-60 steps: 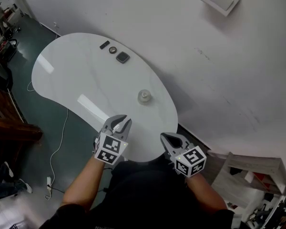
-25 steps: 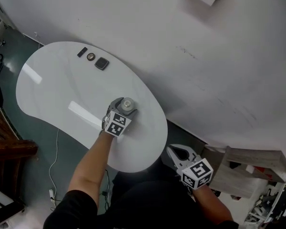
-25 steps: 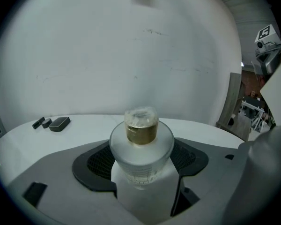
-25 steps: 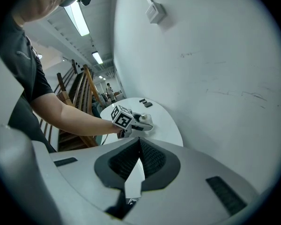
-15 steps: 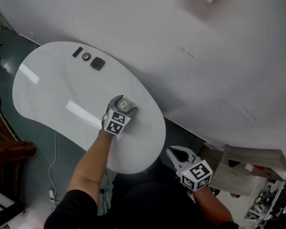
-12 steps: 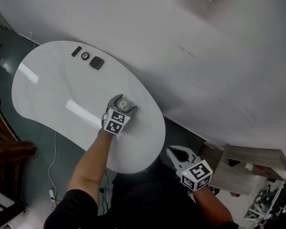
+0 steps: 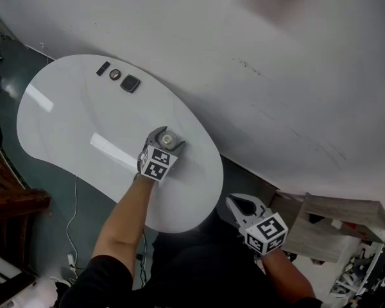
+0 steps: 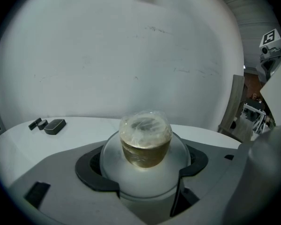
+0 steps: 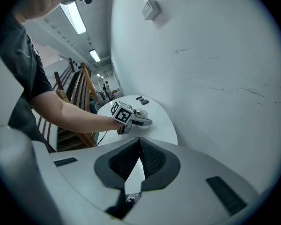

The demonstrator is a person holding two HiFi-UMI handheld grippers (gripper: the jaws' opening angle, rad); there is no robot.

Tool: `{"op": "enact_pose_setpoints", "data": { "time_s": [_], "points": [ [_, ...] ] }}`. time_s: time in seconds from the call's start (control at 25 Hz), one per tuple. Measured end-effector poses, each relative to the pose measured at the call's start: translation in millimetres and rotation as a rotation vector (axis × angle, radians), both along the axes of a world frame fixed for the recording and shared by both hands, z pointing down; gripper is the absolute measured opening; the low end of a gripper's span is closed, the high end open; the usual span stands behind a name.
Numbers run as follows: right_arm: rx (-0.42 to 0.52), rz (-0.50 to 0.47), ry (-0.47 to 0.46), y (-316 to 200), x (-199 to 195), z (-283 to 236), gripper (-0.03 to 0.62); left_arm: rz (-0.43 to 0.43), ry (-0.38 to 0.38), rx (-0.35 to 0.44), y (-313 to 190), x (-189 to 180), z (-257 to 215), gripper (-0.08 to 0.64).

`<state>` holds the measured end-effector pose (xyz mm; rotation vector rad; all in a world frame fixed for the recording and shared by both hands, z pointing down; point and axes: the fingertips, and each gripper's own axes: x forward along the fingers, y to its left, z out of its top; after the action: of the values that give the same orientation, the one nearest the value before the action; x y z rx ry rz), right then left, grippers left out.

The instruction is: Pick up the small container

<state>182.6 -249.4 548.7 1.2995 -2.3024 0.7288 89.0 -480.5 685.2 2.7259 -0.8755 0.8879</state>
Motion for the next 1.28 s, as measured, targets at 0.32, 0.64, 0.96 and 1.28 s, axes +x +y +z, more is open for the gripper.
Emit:
{"op": "enact_pose_setpoints", "data": {
  "time_s": [0.32,0.64,0.96,1.28],
  "points": [
    [0.053,-0.011,-0.019,-9.7,-8.1,-9.4,-0.005,0.038,0.030,0.063,15.6,-5.9,-57.8,0.351],
    [0.117,-0.046,-0.048,-17.3,-38.0,-25.4,-0.005,0.037,0.015,0.077,48.9,-46.0,-116.1,0.351],
    [0.194,-0.087,-0.093,-23.9,-82.5,-47.0,-0.005,0.032,-0.024,0.030,104.1,-85.6,-150.0,0.351],
    [0.264,-0.107,-0.144,-25.8,-114.6,-71.5,-0.005,0.003,-0.004,0.013,146.2,-117.0,-179.6,0.351]
  ]
}}
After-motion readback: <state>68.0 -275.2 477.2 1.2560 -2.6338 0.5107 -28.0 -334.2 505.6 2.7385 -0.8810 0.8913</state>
